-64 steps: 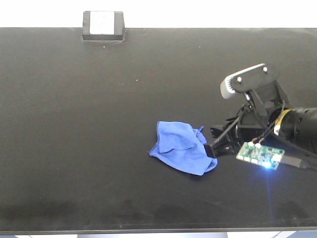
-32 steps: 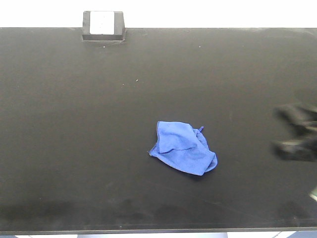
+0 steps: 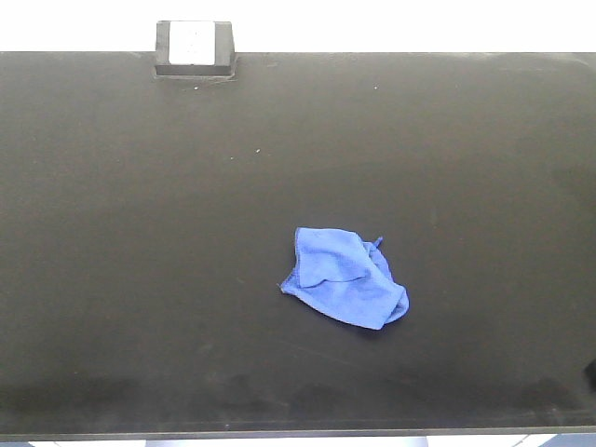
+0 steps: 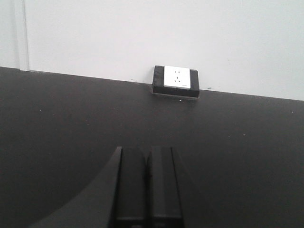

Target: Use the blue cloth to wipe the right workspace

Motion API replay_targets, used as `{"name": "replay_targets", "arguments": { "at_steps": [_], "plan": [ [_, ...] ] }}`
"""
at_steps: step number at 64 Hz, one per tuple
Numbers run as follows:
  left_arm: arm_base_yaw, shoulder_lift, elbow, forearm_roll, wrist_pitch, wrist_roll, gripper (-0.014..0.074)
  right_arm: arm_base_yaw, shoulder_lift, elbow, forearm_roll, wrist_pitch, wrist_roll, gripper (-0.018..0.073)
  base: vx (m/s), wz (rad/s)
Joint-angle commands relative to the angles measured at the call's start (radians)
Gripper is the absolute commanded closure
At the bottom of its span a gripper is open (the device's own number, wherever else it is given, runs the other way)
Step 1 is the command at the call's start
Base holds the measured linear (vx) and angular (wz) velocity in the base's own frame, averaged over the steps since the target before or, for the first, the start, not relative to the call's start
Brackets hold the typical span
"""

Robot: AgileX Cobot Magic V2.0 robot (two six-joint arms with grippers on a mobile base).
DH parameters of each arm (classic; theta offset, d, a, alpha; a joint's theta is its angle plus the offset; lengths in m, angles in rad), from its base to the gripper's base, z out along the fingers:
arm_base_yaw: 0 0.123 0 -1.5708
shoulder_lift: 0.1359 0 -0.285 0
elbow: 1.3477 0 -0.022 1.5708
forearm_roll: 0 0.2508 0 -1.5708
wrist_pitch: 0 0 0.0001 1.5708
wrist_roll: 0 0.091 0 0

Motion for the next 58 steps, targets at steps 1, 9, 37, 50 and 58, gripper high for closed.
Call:
{"name": "replay_targets", "arguments": {
  "at_steps": [1, 9, 37, 50, 58],
  "plan": [
    [-0.001, -0.015, 0.031, -0.006, -0.082, -0.008, 0.0602, -0.006, -0.021, 0.035, -0.006, -0.067, -0.001, 0.0567, 0.00, 0.00],
    [-0.001, -0.015, 0.031, -0.006, -0.082, -0.008, 0.0602, -0.006, -0.024, 0.032, -0.006, -0.037, 0.002, 0.0567, 0.00, 0.00],
    [-0.001, -0.015, 0.031, -0.006, -0.082, -0.008, 0.0602, -0.006, -0.023, 0.032, -0.011, -0.044, 0.002, 0.0567, 0.00, 0.00],
    [-0.001, -0.015, 0.031, -0.006, -0.082, -0.008, 0.0602, -0.006, -0.023, 0.032, -0.011, -0.044, 0.002, 0.0567, 0.00, 0.00],
    [-0.001, -0.015, 0.031, -0.006, -0.082, -0.008, 0.0602, -0.006, -0.023, 0.032, -0.011, -0.044, 0.002, 0.0567, 0.00, 0.00]
  ]
}}
